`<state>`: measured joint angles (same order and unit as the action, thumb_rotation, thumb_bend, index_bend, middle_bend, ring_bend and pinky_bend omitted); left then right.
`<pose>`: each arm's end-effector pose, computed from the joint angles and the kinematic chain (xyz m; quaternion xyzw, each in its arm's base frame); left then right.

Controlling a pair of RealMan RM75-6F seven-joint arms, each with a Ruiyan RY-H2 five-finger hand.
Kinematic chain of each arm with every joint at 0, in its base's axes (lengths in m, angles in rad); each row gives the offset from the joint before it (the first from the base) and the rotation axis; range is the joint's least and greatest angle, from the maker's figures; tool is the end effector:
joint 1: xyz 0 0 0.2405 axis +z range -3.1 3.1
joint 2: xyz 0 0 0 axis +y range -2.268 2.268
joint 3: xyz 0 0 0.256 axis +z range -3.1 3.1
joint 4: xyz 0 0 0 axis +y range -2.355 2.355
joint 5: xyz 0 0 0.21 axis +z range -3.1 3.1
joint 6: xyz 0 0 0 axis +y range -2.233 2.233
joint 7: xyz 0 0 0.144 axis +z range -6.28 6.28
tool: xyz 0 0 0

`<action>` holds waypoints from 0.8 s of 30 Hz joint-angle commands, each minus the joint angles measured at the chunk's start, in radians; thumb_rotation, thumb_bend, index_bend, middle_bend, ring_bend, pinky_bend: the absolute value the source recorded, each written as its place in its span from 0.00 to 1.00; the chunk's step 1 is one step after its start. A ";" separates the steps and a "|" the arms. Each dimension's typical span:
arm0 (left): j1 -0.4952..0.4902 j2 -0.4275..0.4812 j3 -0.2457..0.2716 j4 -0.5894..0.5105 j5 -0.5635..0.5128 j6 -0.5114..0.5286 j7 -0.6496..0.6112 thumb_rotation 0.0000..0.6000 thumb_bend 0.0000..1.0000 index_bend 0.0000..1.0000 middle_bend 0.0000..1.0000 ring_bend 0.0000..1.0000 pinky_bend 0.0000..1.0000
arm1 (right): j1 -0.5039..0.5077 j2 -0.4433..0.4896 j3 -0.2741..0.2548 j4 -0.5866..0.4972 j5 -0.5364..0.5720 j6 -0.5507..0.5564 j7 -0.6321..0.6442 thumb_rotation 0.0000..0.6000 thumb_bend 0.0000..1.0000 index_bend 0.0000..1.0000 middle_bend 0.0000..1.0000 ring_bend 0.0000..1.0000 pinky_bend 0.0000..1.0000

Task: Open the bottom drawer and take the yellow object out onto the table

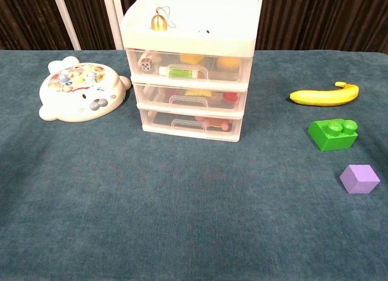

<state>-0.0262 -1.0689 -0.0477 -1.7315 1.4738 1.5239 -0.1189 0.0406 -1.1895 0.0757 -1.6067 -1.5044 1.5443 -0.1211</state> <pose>-0.3026 0.1613 0.1703 -0.5300 -0.4519 -0.4332 0.5721 -0.3080 -0.1720 0.1485 0.5800 -0.3603 0.3839 0.6217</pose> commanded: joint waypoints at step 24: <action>0.006 -0.001 -0.002 0.002 0.005 0.013 -0.009 1.00 0.37 0.03 0.00 0.00 0.00 | 0.002 0.023 -0.012 -0.040 -0.007 -0.025 0.086 1.00 0.12 0.03 0.08 0.23 0.23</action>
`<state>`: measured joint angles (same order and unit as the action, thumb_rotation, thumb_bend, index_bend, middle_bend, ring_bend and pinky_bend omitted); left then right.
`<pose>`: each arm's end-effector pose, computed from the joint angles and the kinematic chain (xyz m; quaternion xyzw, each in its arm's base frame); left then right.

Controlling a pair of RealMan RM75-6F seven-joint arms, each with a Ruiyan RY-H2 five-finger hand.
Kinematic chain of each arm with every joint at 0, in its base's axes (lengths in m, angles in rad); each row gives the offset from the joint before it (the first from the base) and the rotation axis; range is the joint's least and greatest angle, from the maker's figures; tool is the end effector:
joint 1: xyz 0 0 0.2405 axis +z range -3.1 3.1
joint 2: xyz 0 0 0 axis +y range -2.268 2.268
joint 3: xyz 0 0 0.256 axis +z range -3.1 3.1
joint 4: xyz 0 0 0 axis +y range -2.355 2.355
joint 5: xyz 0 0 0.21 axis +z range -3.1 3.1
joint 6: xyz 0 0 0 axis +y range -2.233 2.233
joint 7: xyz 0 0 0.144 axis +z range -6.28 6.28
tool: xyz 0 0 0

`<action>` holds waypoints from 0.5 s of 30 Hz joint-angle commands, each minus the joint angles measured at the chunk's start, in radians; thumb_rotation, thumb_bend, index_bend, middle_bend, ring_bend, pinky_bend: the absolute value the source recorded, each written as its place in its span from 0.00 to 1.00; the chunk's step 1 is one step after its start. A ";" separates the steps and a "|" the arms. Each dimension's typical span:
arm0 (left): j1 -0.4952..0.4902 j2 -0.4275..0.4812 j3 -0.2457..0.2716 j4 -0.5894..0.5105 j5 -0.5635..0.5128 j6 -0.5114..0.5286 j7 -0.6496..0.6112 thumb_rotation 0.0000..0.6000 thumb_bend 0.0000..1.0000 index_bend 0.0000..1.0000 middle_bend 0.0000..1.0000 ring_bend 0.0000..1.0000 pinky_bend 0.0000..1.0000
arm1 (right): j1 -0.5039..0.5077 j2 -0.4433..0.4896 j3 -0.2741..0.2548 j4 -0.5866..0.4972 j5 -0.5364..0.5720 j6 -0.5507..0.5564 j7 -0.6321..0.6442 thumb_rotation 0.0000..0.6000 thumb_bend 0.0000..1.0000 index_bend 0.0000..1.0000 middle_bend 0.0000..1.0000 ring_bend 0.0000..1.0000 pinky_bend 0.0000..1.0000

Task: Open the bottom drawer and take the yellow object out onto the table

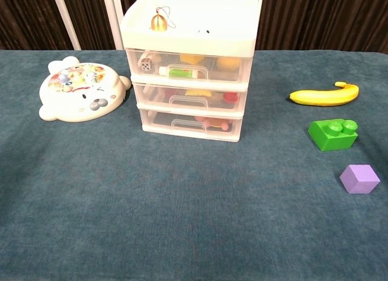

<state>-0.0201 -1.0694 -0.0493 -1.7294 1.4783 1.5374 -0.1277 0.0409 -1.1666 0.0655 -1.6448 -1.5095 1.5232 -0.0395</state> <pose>-0.3025 0.1598 0.1721 -0.5257 -0.4498 -0.4388 0.5734 -0.3034 -0.1700 0.1480 0.5709 -0.3957 0.4057 0.5940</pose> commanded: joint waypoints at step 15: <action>-0.003 -0.003 -0.002 -0.012 -0.019 -0.016 0.006 1.00 0.37 0.03 0.00 0.00 0.00 | 0.132 0.055 -0.042 -0.165 -0.044 -0.262 0.401 1.00 0.27 0.00 0.55 0.68 0.76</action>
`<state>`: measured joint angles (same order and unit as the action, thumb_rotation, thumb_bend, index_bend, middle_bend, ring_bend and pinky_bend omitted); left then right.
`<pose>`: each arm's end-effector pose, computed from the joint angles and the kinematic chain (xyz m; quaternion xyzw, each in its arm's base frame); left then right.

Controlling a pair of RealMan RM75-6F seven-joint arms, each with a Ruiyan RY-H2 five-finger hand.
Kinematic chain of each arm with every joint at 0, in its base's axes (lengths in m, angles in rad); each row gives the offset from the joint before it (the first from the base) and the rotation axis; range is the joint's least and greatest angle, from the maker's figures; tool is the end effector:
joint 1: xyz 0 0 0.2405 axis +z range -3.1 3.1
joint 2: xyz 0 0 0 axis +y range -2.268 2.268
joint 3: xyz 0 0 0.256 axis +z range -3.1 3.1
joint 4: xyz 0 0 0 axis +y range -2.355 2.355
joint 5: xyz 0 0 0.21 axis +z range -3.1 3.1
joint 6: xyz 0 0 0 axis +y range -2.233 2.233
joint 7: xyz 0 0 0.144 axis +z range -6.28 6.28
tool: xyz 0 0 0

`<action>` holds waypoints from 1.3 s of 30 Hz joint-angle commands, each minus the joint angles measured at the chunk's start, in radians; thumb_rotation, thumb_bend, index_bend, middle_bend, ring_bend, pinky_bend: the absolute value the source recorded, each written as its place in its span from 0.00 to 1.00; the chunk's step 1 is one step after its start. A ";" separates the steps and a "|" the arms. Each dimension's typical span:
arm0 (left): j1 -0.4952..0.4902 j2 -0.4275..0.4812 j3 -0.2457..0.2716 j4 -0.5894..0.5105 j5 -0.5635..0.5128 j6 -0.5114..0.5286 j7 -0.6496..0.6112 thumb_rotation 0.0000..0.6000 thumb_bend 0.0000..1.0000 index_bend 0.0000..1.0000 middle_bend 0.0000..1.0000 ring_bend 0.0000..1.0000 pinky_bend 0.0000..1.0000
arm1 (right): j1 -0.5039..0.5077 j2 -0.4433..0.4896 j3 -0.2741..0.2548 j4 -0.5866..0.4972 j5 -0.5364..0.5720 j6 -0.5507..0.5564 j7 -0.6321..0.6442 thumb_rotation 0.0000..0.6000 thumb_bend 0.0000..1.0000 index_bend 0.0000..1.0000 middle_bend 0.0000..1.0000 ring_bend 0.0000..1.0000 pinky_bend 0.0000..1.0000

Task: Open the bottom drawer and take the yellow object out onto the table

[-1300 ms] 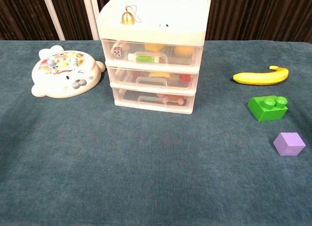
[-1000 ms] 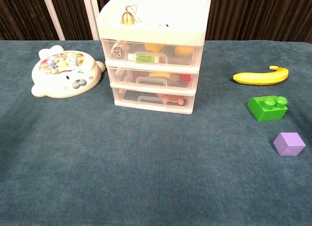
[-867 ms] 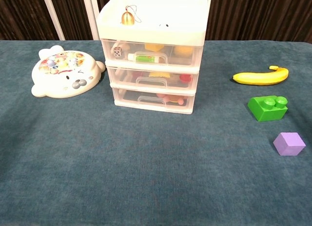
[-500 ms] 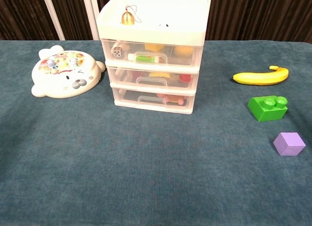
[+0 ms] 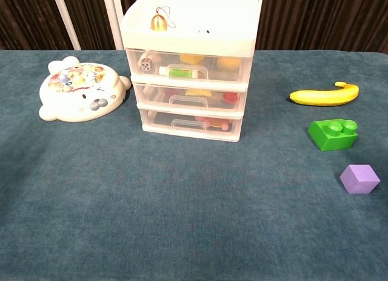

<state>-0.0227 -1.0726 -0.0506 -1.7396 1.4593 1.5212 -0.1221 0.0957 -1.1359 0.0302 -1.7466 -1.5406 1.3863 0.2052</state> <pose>-0.3031 0.1606 0.1691 -0.5215 -0.4598 -0.4338 0.5731 -0.2795 -0.1760 0.1249 0.5574 -0.5106 0.4574 0.4684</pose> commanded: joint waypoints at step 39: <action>0.002 0.009 -0.006 0.004 -0.015 -0.008 -0.030 1.00 0.37 0.03 0.00 0.00 0.00 | 0.423 -0.568 0.190 0.098 0.341 -0.497 0.259 1.00 0.71 0.00 0.91 0.93 0.97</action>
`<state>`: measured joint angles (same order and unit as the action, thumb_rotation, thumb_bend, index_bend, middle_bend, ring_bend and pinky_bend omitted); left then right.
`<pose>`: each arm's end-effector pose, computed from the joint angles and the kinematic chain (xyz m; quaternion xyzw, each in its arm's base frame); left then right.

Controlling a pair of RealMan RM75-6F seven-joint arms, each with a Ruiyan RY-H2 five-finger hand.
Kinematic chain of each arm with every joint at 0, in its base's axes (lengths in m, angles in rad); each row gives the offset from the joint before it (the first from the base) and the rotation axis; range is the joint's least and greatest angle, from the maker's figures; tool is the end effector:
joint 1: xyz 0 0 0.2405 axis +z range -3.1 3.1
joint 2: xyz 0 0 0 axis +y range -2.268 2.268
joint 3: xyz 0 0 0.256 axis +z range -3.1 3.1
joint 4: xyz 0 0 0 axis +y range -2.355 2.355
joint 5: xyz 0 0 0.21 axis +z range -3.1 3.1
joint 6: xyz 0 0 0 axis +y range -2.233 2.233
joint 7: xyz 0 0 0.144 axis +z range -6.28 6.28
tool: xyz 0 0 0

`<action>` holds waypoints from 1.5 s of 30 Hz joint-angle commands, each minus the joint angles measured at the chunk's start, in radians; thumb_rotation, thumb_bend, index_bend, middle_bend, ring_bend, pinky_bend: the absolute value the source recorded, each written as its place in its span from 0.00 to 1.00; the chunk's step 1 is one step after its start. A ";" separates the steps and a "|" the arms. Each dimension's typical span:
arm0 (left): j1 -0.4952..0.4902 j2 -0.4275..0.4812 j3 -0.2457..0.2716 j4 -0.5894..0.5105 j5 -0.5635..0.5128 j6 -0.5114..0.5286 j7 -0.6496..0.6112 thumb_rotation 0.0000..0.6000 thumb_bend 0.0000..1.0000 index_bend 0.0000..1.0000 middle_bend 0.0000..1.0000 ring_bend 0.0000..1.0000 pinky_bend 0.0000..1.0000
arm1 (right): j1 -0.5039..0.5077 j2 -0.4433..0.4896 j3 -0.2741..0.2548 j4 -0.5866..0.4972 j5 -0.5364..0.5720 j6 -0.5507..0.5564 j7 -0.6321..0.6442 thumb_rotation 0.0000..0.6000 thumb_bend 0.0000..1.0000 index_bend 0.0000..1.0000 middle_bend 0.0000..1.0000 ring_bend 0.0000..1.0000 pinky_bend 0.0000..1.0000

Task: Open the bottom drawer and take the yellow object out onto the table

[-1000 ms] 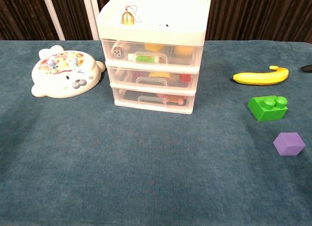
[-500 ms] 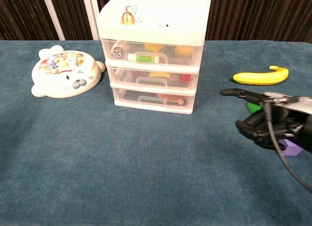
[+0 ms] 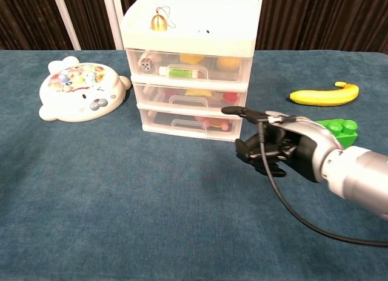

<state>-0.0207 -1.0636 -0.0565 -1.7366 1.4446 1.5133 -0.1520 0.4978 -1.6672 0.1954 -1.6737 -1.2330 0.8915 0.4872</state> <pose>-0.3066 0.1611 0.1726 -0.5124 -0.4680 -0.4358 0.5731 -0.1282 -0.2546 -0.0599 0.4618 -0.7369 0.4807 0.1123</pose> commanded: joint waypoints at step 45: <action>-0.002 0.008 -0.003 0.003 -0.015 -0.016 -0.014 1.00 0.37 0.03 0.00 0.00 0.00 | 0.109 -0.324 0.154 0.265 0.136 -0.049 0.039 1.00 0.68 0.00 0.92 0.94 0.97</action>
<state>-0.0229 -1.0553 -0.0598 -1.7331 1.4302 1.4980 -0.1657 0.6040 -1.9878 0.3466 -1.4155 -1.0874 0.8505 0.5145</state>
